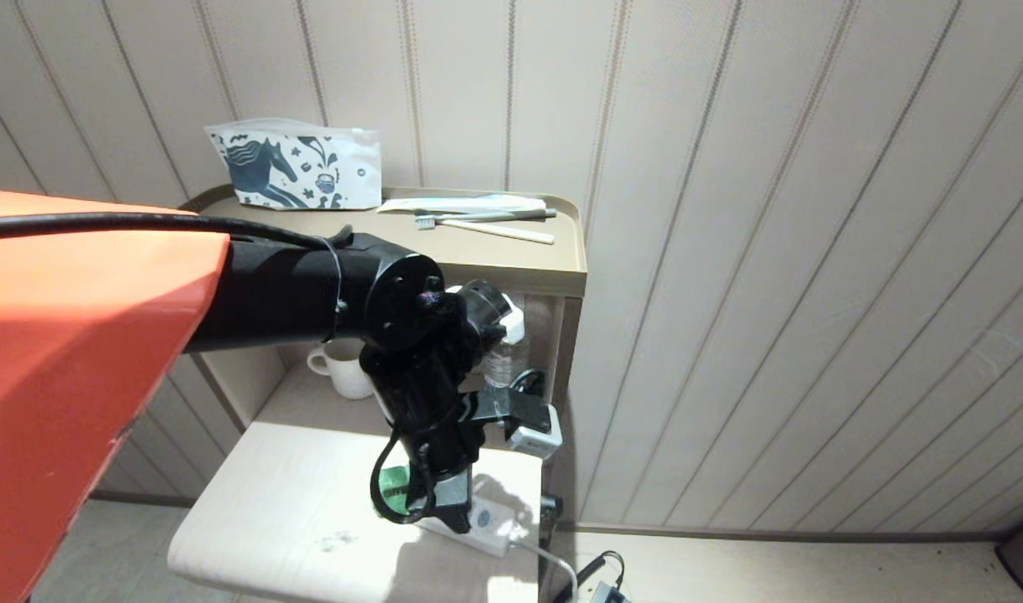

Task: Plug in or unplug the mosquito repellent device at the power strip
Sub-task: Insert the plug into the socket

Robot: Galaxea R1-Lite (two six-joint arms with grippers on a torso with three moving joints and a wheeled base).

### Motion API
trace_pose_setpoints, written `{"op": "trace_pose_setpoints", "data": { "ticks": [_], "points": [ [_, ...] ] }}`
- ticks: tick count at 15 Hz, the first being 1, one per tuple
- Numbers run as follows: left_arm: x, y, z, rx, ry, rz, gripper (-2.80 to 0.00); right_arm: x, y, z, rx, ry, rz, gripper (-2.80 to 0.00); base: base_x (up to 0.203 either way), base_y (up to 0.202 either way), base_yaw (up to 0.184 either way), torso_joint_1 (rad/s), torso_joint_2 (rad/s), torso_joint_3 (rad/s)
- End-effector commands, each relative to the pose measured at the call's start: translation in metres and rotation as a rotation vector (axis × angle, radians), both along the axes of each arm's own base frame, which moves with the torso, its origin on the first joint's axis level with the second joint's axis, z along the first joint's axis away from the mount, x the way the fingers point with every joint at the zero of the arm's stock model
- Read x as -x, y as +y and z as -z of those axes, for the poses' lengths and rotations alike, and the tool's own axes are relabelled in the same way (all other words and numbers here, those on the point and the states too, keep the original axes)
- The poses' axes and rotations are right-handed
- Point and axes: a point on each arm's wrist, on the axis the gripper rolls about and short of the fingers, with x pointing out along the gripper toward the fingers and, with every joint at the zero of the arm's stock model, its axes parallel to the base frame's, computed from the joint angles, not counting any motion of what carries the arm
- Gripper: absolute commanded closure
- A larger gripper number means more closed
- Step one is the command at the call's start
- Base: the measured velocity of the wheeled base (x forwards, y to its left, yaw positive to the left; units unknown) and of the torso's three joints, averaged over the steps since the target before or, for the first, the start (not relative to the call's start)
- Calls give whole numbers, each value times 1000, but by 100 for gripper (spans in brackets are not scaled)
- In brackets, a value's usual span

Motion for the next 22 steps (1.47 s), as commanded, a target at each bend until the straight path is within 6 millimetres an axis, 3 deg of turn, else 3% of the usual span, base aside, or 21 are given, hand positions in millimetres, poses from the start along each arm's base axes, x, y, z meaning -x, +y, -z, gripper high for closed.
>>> {"op": "trace_pose_setpoints", "data": {
  "ticks": [1, 6, 15, 20, 22],
  "points": [
    [0, 2, 9, -39, 24, 3, 0, 0, 0, 0, 0, 1, -1, 0, 0, 0, 0, 0, 0, 0],
    [-7, 15, 11, -88, -14, 17, 0, 0, 0, 0, 0, 0, -1, 0, 0, 0, 0, 0, 0, 0],
    [-18, 13, 34, -120, 1, -5, 0, 0, 0, 0, 0, 1, -1, 0, 0, 0, 0, 0, 0, 0],
    [-24, 26, 30, -129, 12, -161, 0, 0, 0, 0, 0, 1, -1, 0, 0, 0, 0, 0, 0, 0],
    [-18, 30, 27, -131, 89, -392, 0, 0, 0, 0, 0, 1, -1, 0, 0, 0, 0, 0, 0, 0]
  ]
}}
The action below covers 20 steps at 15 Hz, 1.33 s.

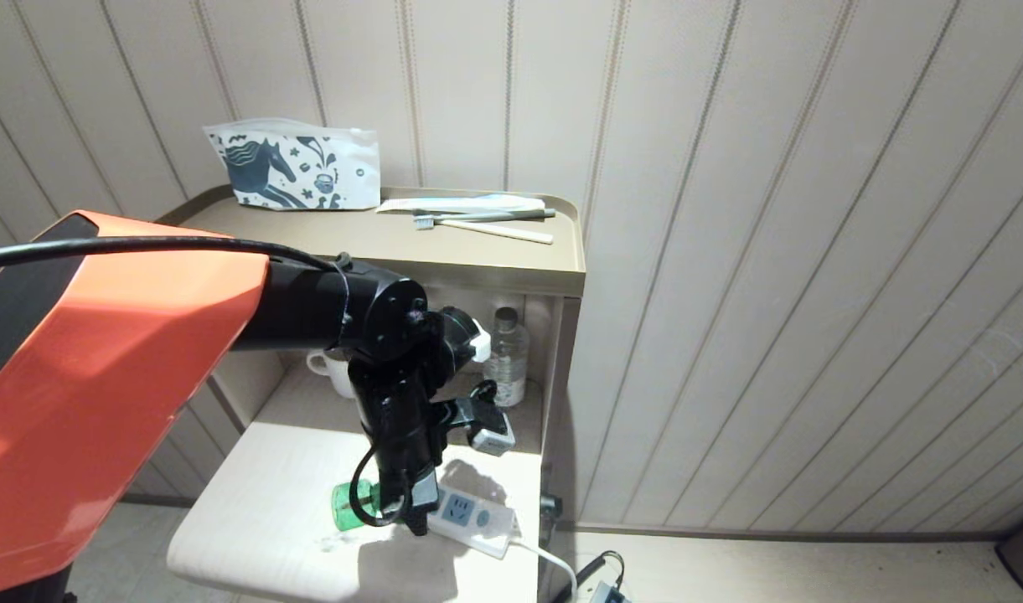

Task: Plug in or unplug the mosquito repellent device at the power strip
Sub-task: Insert the plug into the socket

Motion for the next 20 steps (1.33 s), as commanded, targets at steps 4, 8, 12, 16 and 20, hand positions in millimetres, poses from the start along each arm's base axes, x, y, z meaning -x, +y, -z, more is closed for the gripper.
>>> {"op": "trace_pose_setpoints", "data": {
  "ticks": [4, 8, 12, 16, 20],
  "points": [
    [11, 8, -3, -4, 122, -277, 0, 0, 0, 0, 0, 0, 0, 0, 0, 0, 0, 0, 0, 0],
    [8, 6, 1, -9, 123, -392, 0, 0, 0, 0, 0, 1, 0, 0, 0, 0, 0, 0, 0, 0],
    [-5, -3, 10, 27, 114, -773, 0, 0, 0, 0, 0, 1, 0, 0, 0, 0, 0, 0, 0, 0],
    [-23, -12, 17, 105, 59, -1000, 0, 0, 0, 0, 0, 1, 0, 0, 0, 0, 0, 0, 0, 0],
    [-42, -5, 18, 139, -42, -1065, 0, 0, 0, 0, 0, 1, 0, 0, 0, 0, 0, 0, 0, 0]
  ]
}}
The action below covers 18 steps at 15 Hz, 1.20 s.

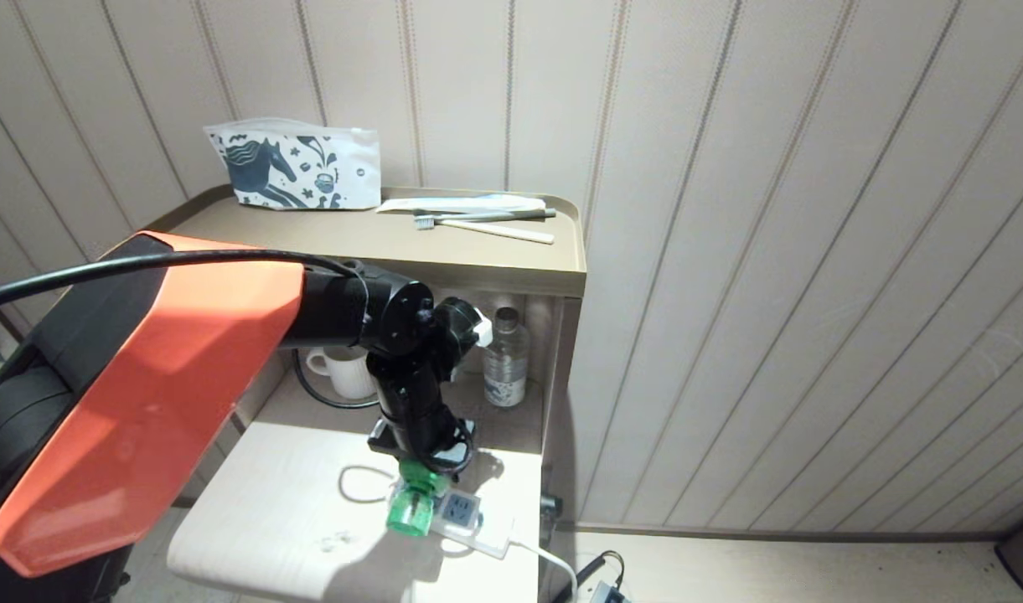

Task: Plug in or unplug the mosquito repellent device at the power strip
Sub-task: Insert the plug into the socket

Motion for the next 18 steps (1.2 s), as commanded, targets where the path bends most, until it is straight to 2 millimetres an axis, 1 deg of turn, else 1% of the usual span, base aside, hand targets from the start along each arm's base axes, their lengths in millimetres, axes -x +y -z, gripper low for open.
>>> {"op": "trace_pose_setpoints", "data": {
  "ticks": [1, 2, 3, 5, 8, 9, 12, 18],
  "points": [
    [-8, 5, 3, -16, -5, -24, 0, 0, 0, 0, 0, 1, 0, 0, 0, 0, 0, 0, 0, 0],
    [-10, 7, 4, -27, -9, -31, 0, 0, 0, 0, 0, 1, 0, 0, 0, 0, 0, 0, 0, 0],
    [-17, 14, 6, -51, -19, -53, 0, 0, 0, 0, 0, 1, 0, 0, 0, 0, 0, 0, 0, 0],
    [-19, 21, 10, -74, 6, -68, 0, 0, 0, 0, 0, 1, 0, 0, 0, 0, 0, 0, 0, 0],
    [-19, 23, 16, -94, 41, -92, 0, 0, 0, 0, 0, 1, 0, 0, 0, 0, 0, 0, 0, 0],
    [-19, 23, 20, -100, 55, -111, 0, 0, 0, 0, 0, 1, 0, 0, 0, 0, 0, 0, 0, 0],
    [-22, 19, 18, -83, 40, -145, 0, 0, 0, 0, 0, 1, 0, 0, 0, 0, 0, 0, 0, 0],
    [-23, 13, 21, -78, 40, -166, 0, 0, 0, 0, 0, 1, 0, 0, 0, 0, 0, 0, 0, 0]
  ]
}}
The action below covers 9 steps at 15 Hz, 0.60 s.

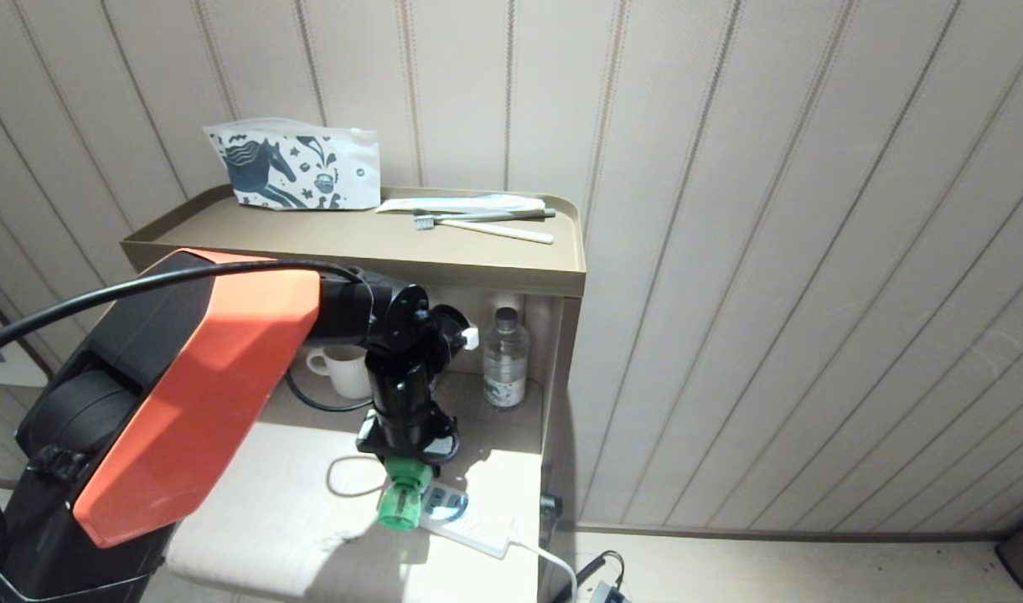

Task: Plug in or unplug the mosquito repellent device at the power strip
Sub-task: Insert the plug into the socket

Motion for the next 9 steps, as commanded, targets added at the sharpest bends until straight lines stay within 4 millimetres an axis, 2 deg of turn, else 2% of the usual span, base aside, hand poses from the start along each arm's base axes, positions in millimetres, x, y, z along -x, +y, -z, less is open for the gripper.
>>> {"op": "trace_pose_setpoints", "data": {
  "ticks": [1, 4, 9],
  "points": [
    [1, -1, 4, -15, 18, -4, 0, 0, 0, 0, 0, 1, 0, 0, 0, 0, 0, 0, 0, 0],
    [3, 2, 8, -50, 50, -7, 0, 0, 0, 0, 0, 1, 0, 0, 0, 0, 0, 0, 0, 0],
    [1, 1, 3, -40, 29, -11, 0, 0, 0, 0, 0, 1, 0, 0, 0, 0, 0, 0, 0, 0]
  ]
}}
